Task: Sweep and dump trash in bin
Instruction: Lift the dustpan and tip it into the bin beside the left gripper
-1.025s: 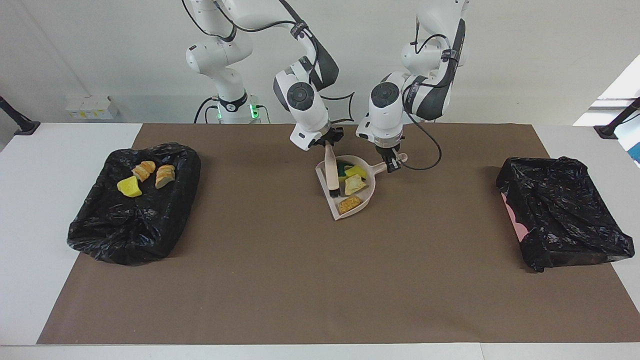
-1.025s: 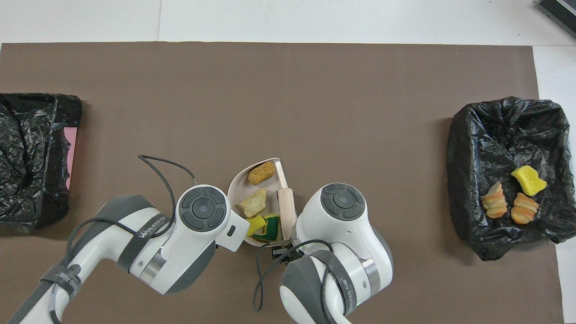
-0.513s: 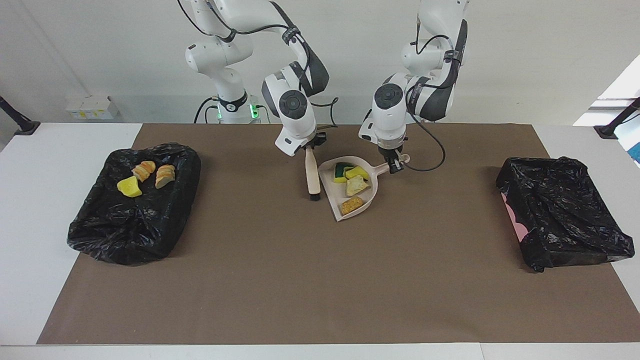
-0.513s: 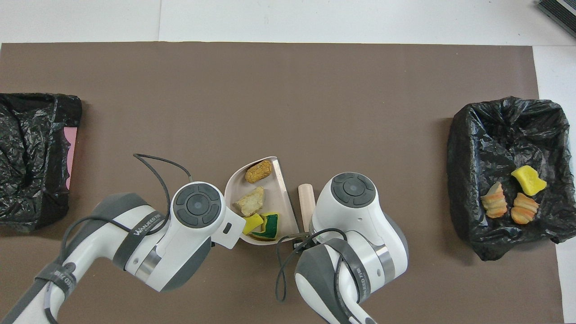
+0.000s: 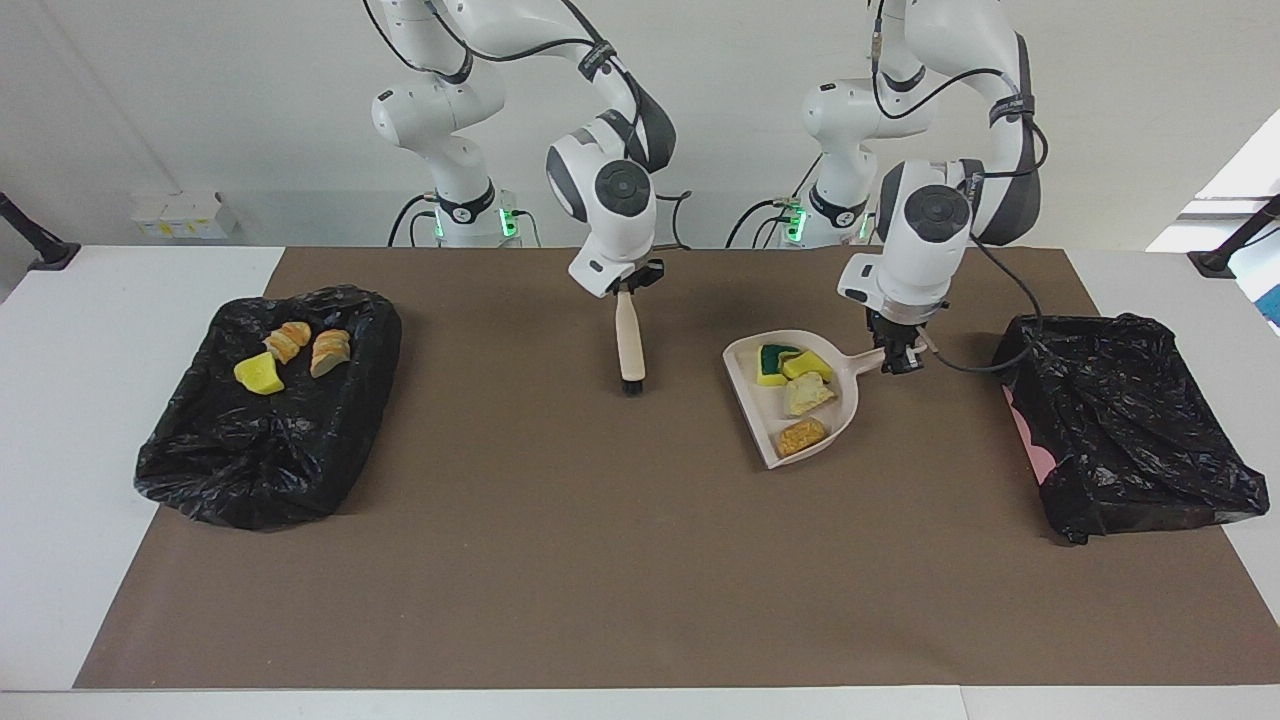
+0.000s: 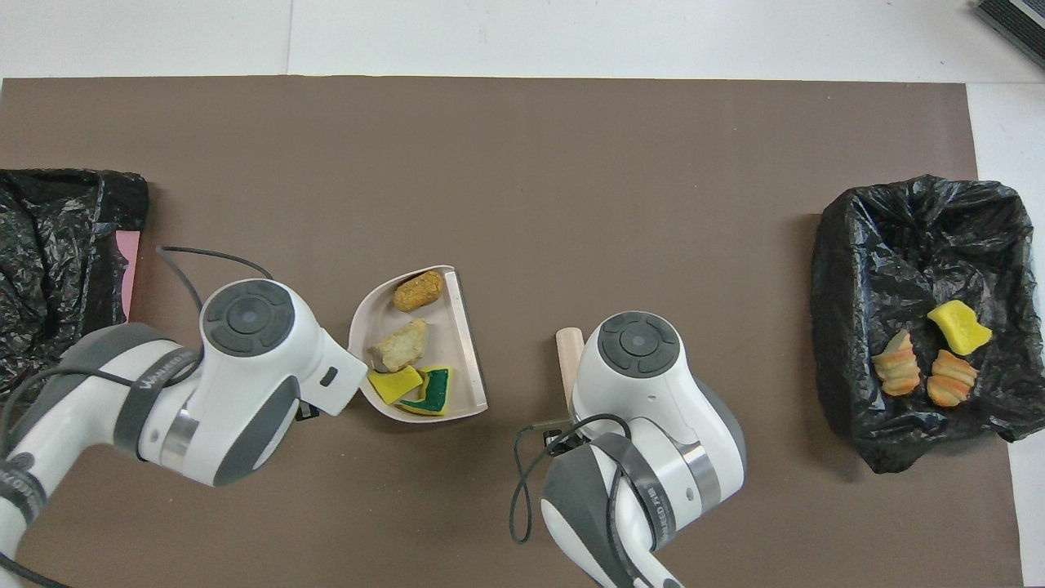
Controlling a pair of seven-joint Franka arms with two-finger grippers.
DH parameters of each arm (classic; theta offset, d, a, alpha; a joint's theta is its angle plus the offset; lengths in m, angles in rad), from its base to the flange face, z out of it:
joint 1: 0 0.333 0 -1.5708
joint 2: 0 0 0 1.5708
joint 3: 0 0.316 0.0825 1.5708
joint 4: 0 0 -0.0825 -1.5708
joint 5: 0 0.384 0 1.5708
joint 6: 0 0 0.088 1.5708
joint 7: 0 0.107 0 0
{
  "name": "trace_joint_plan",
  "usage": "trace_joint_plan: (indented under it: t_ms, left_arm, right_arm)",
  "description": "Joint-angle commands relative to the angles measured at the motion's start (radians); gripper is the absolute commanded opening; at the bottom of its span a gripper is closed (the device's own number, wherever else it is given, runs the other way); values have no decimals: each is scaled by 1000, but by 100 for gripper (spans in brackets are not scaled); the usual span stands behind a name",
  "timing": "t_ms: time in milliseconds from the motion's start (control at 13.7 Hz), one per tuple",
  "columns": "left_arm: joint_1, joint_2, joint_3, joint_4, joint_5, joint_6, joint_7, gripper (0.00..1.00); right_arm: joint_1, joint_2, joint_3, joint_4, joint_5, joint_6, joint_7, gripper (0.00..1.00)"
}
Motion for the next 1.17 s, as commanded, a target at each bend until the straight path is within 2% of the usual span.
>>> trace_joint_plan:
  t_ms: [0, 220, 366, 513, 732, 805, 879, 1098]
  left_arm:
    - [-2, -19, 108, 44, 15, 7, 174, 0]
    - [6, -5, 280, 122, 12, 23, 381, 0]
    - [9, 22, 377, 177, 1, 29, 451, 0]
    - [26, 57, 455, 237, -13, 55, 481, 0]
    - [107, 96, 506, 297, -7, 124, 556, 0]
    - [127, 110, 515, 315, 1, 145, 579, 0]
    - [139, 137, 526, 354, 7, 156, 602, 0]
    - [149, 205, 561, 464, 149, 173, 617, 0]
  right_arm:
    - [81, 28, 4, 31, 11, 63, 103, 0]
    - [143, 71, 4, 102, 31, 70, 154, 0]
    - [166, 98, 4, 109, 29, 89, 156, 0]
    - [169, 121, 4, 103, 32, 124, 156, 0]
    - [172, 129, 4, 94, 54, 150, 157, 0]
    - [170, 131, 4, 99, 52, 146, 154, 88]
    - [169, 132, 4, 106, 54, 147, 156, 100]
    - [150, 118, 1, 126, 43, 129, 153, 100]
